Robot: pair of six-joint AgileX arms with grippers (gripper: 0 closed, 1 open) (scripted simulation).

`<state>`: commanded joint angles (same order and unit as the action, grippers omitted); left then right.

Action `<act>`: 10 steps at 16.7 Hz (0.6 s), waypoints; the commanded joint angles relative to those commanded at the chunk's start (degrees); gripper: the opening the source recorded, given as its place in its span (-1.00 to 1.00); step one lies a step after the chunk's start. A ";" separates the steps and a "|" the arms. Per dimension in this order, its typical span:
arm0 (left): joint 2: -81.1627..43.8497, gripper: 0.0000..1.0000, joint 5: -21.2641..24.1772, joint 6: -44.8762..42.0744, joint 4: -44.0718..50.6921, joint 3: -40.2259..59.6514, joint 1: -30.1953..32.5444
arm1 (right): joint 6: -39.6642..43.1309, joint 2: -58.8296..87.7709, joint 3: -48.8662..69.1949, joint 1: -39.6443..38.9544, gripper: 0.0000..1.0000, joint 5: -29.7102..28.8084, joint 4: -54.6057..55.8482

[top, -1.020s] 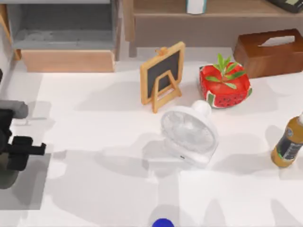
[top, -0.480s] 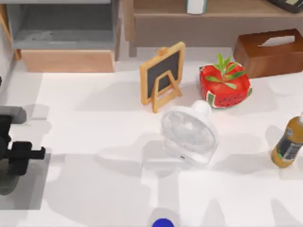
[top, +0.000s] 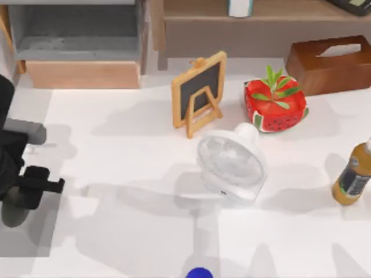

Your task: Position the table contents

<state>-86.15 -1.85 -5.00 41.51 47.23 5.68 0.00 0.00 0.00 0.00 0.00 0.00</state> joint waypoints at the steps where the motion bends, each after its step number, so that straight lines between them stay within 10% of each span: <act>1: 0.19 -1.00 -0.20 -0.63 -0.11 0.24 0.56 | 0.00 0.00 0.00 0.00 1.00 0.00 0.00; 10: 1.20 -1.00 -0.65 -2.68 -1.05 1.28 2.35 | 0.00 0.00 0.00 0.00 1.00 0.00 0.00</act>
<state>-84.96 -2.50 -7.68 40.47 48.51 8.03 0.00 0.00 0.00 0.00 0.00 0.00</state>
